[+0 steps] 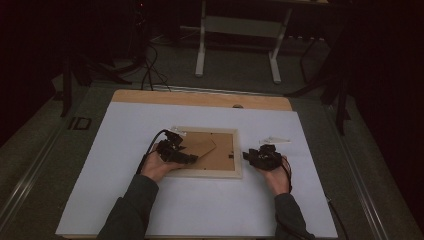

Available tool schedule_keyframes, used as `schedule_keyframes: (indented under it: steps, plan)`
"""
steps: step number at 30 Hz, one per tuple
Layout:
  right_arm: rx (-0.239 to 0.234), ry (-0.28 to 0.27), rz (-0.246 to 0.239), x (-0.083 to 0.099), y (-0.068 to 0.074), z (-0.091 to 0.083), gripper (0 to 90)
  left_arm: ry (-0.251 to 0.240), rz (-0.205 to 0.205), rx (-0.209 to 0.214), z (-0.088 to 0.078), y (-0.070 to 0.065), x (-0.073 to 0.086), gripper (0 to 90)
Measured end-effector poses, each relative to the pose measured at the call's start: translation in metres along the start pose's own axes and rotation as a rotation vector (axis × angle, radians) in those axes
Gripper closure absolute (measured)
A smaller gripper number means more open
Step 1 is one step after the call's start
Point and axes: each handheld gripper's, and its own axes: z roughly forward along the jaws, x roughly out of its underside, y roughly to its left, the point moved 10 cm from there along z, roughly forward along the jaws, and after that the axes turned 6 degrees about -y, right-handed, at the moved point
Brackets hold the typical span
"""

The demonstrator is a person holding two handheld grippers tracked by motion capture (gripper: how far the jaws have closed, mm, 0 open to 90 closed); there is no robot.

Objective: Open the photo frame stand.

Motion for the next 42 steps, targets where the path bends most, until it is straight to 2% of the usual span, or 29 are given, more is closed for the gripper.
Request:
schedule_keyframes:
  steps: [12,23,29,35,37,42]
  plan:
    - [-0.007,-0.011,-0.005,-0.006,0.003,-0.002,62.4,-0.016,0.040,-0.032,-0.002,-0.003,-0.002,41.4]
    - [-0.006,-0.002,-0.034,-0.015,0.004,-0.002,62.2,-0.032,0.090,-0.065,-0.005,-0.007,-0.003,41.4]
    - [-0.002,0.016,-0.045,-0.017,0.001,0.000,62.1,-0.050,0.102,-0.075,-0.007,-0.009,-0.004,41.3]
    - [-0.013,0.008,-0.031,-0.022,0.001,0.003,62.1,-0.070,0.122,-0.090,-0.009,-0.011,-0.005,41.3]
    - [-0.013,0.012,-0.041,-0.025,0.002,0.005,62.1,-0.077,0.136,-0.098,-0.010,-0.013,-0.005,41.3]
    - [-0.019,0.015,-0.052,-0.031,0.004,0.006,61.5,-0.096,0.141,-0.105,-0.011,-0.014,-0.005,41.3]
